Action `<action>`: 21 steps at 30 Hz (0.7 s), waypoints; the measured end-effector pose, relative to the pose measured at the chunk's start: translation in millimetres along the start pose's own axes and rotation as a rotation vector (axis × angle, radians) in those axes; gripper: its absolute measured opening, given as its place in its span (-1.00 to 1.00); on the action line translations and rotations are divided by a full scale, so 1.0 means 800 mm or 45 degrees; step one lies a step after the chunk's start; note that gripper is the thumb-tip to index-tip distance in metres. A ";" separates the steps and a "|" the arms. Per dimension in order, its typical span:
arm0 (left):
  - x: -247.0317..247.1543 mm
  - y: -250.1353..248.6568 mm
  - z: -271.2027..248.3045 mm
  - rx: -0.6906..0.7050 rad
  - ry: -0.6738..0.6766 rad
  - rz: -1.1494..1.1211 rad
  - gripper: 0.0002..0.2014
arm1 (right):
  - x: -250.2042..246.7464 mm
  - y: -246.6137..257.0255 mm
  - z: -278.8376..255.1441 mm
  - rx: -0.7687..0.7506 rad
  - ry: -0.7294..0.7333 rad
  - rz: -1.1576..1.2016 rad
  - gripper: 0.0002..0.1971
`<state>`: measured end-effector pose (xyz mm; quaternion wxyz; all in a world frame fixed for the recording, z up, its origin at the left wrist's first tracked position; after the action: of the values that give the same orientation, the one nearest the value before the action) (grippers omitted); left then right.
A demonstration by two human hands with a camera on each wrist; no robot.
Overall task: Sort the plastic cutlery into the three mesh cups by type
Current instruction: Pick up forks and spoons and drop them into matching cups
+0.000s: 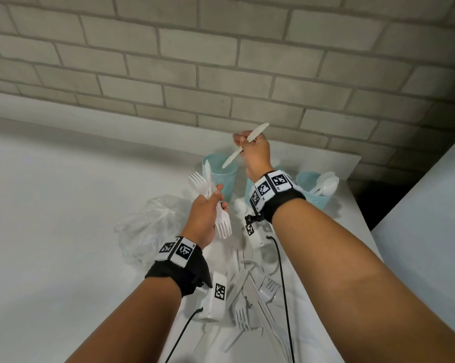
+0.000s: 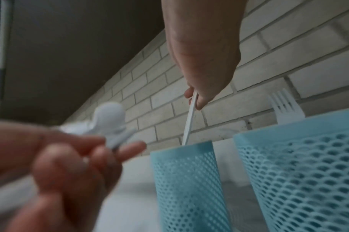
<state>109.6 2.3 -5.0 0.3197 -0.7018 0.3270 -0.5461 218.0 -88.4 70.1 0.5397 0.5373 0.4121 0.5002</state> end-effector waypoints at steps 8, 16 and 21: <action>-0.008 -0.003 0.000 0.059 0.107 -0.033 -0.84 | -0.003 -0.031 0.011 -0.066 0.072 -0.363 -0.72; 0.003 0.000 -0.011 -0.018 0.211 -0.095 -0.69 | -0.034 0.021 -0.047 -0.505 0.005 -0.506 -0.96; 0.008 0.003 -0.018 -0.033 0.224 -0.138 -0.66 | -0.067 0.028 -0.081 0.079 0.614 -1.217 -0.71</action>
<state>96.1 -5.4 -0.5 0.2506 -0.6721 0.3224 -0.6178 143.6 -132.1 82.0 0.5813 0.1752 0.7376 0.2955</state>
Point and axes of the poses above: each hand's wrist, its own z-axis towards the middle knuckle, its own x-axis out of the palm, y = z × x, the point moved 2 cm from there along z, towards the middle knuckle, and after that the axes turned 3 degrees about -z, right-handed, at the moved point
